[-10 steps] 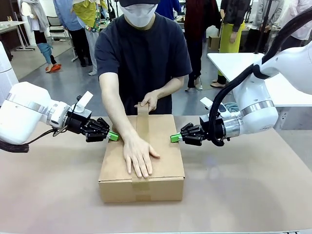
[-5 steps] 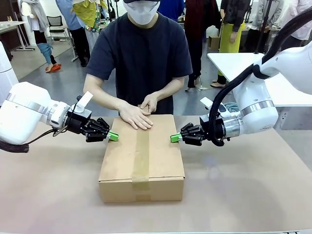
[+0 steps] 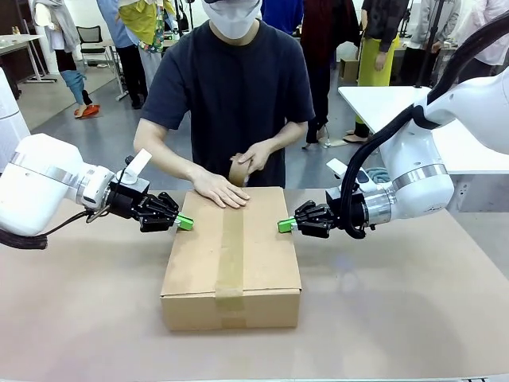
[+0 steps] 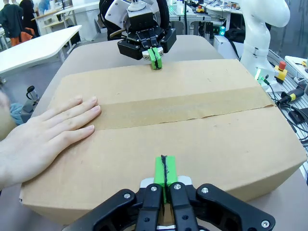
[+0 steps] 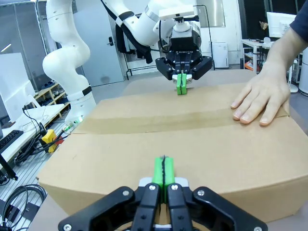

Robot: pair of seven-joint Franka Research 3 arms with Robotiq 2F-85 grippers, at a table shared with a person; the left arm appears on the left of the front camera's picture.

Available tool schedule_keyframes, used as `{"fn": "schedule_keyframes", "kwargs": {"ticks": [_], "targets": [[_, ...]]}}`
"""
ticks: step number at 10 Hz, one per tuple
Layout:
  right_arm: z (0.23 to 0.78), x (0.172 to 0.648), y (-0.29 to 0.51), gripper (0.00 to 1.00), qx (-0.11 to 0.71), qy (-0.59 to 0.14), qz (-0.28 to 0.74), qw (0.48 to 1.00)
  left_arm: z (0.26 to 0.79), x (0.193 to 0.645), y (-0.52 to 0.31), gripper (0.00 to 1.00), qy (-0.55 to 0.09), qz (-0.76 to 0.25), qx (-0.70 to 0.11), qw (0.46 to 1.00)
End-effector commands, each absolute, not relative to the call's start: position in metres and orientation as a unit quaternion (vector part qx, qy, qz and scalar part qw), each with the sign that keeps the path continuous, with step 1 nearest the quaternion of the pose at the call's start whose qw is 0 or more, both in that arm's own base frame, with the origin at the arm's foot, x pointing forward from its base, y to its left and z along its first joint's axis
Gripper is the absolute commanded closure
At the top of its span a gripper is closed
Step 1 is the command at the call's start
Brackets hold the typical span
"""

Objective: Wrap the clocks to prevent damage.
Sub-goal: After the human seals the box with tape, release both hands from the side flaps of the Package Box.

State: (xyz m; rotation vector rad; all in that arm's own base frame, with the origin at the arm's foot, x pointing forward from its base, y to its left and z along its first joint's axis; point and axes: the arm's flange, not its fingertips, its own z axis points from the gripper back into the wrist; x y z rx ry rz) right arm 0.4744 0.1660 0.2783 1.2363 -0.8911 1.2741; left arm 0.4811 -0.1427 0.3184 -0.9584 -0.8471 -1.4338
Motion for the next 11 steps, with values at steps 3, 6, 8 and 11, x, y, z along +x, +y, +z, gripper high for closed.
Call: {"fn": "schedule_keyframes", "kwargs": {"ticks": [3, 6, 8, 11], "targets": [[0.2765, 0.4730, 0.1671, 0.99, 0.518, -0.375, 0.535, 0.552, 0.3154, 0.4817, -0.1425, 1.00, -0.360, -0.612, -0.407, 0.575], [0.2765, 0.4730, 0.1671, 0.99, 0.518, -0.375, 0.535, 0.552, 0.3154, 0.4817, -0.1425, 1.00, -0.360, -0.612, -0.407, 0.575], [0.2765, 0.4730, 0.1671, 0.99, 0.518, -0.375, 0.535, 0.552, 0.3154, 0.4817, -0.1425, 1.00, -0.360, -0.612, -0.407, 0.575], [0.2765, 0.4730, 0.1671, 0.99, 0.518, -0.375, 0.535, 0.552, 0.3154, 0.4817, -0.1425, 1.00, -0.360, -0.612, -0.407, 0.575]]}}
